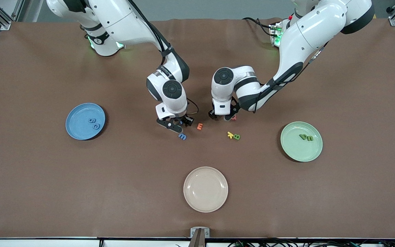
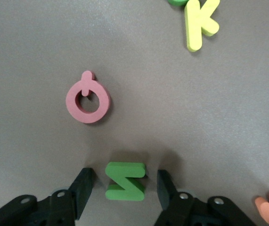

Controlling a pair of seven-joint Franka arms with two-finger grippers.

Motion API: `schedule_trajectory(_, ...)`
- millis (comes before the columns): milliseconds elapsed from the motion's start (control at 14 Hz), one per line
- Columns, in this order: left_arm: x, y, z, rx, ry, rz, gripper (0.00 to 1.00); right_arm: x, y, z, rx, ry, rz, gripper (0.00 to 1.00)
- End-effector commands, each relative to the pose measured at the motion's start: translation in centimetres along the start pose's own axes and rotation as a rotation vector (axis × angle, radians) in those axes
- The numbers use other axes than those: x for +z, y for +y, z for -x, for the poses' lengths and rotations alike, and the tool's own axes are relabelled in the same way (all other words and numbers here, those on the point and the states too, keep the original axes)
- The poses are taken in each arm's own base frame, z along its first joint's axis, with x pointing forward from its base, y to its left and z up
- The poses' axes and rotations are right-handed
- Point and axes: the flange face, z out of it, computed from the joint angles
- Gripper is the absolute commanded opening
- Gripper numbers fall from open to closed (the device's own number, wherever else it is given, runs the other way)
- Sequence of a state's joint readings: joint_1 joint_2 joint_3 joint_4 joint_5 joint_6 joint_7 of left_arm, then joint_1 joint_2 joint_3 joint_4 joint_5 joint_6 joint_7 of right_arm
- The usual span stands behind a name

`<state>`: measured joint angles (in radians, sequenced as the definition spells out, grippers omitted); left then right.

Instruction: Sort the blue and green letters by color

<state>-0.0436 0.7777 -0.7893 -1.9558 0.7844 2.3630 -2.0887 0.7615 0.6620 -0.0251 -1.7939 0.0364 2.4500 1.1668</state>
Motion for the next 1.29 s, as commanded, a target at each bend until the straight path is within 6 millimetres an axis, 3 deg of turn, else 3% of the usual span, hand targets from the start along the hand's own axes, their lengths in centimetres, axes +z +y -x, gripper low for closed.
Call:
schedule_trajectory(0,0.9,-0.1,0.2,-0.01,0.012,-0.005,0.11,0.4,-0.1,0.5,0.024,0.006,0.021,0.37)
schedule_trajectory(71,0.8,-0.1,0.0,-0.01,0.017,-0.006,0.0,0.5,-0.1,0.7,0.029,0.006,0.022,0.32)
schedule_trajectory(214,-0.1,0.2,-0.9,-0.019,0.03,0.006,0.0,0.5,-0.2,0.9,0.024,0.006,0.022,0.19)
schedule_trajectory(357,-2.4,0.6,-1.6,-0.023,0.083,0.013,0.0,0.5,-0.1,0.8,0.026,0.006,0.024,0.03)
schedule_trajectory(571,-7.0,2.0,-4.6,-0.034,0.15,0.053,0.0,-0.2,0.4,-0.5,0.019,-0.001,0.044,0.01)
schedule_trajectory(714,-8.5,2.0,-8.2,-0.013,0.182,0.046,0.0,-0.7,1.7,-1.9,-0.012,-0.027,0.103,0.01)
schedule_trajectory(929,-10.2,0.7,-12.3,0.078,0.251,-0.028,0.0,-5.7,4.2,-5.9,0.006,-0.055,0.126,0.01)
schedule_trajectory(1000,-10.8,0.0,-14.6,0.11,0.267,-0.062,0.0,-7.3,5.2,-7.0,-0.007,-0.069,0.138,0.0)
schedule_trajectory(1214,-12.7,-1.9,-20.0,0.163,0.256,-0.088,0.0,-11.6,9.9,-10.7,-0.068,-0.106,0.147,0.0)
